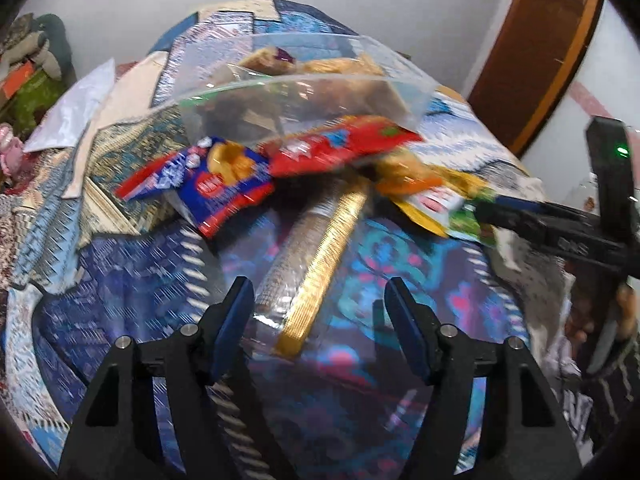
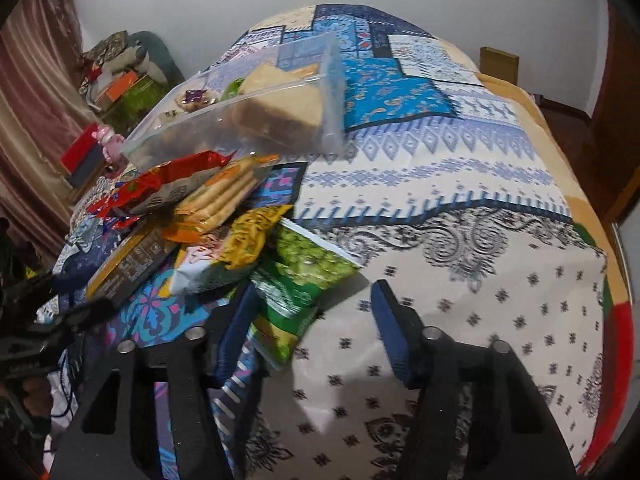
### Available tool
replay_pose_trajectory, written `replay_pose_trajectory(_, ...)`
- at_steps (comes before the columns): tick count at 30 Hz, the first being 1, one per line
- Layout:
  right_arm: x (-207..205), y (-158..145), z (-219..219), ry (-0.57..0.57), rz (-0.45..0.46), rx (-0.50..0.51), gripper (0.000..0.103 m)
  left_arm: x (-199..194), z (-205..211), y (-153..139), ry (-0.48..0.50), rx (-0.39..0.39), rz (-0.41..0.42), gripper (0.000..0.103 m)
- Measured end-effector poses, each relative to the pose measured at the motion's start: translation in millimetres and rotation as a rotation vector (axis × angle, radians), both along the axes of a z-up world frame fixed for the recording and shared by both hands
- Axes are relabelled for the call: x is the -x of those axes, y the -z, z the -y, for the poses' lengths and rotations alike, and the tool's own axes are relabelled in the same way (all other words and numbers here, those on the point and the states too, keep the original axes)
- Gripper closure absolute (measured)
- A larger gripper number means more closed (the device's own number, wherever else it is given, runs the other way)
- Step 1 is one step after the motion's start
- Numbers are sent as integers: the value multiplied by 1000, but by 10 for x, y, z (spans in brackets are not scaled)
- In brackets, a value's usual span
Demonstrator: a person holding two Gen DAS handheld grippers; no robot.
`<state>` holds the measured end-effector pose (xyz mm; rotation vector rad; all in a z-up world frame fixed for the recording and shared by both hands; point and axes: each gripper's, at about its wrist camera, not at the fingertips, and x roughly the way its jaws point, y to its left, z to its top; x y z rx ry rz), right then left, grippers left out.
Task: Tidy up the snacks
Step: 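Grasp the gold-wrapped roll with the left tool while the right tool grasps the green pea bag, then carry the gold roll and green pea bag over the clear box and release both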
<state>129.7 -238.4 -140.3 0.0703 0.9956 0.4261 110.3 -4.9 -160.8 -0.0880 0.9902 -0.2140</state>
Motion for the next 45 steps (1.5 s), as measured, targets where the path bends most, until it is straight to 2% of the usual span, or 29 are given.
replay_pose_trajectory(4, 21, -8, 49, 3, -13, -22, 52, 1, 47, -32, -2, -18, 10, 37)
replay_pose_trajectory(12, -120, 62, -166, -16, -41, -57, 52, -379, 125, 111, -18, -32, -9, 38)
replay_pose_trajectory(15, -144, 96, -251, -20, -21, -27, 52, -458, 163, 223, -22, -46, -29, 46)
replay_pose_trajectory(17, -149, 112, -285, -23, -9, -11, 52, -447, 197, 252, -30, -83, 0, 51)
replay_pose_trajectory(18, -143, 112, -294, -25, -3, -3, 53, -434, 201, 251, -33, -91, 8, 54)
replay_pose_trajectory(20, -128, 102, -295, -24, 8, 13, 63, -395, 190, 245, -29, -81, 14, 60)
replay_pose_trajectory(22, -130, 95, -244, -17, -8, -10, 65, -338, 176, 228, -27, -76, 14, 63)
replay_pose_trajectory(28, -49, 56, -96, 11, -36, -69, 70, -203, 146, 168, -53, -61, 3, 64)
replay_pose_trajectory(39, 183, -341, -3, 26, 60, -70, 71, 192, 5, -290, -105, -51, 89, 64)
replay_pose_trajectory(45, 202, -571, -105, 0, 121, -85, 71, 179, -105, -534, -130, -29, 129, 64)
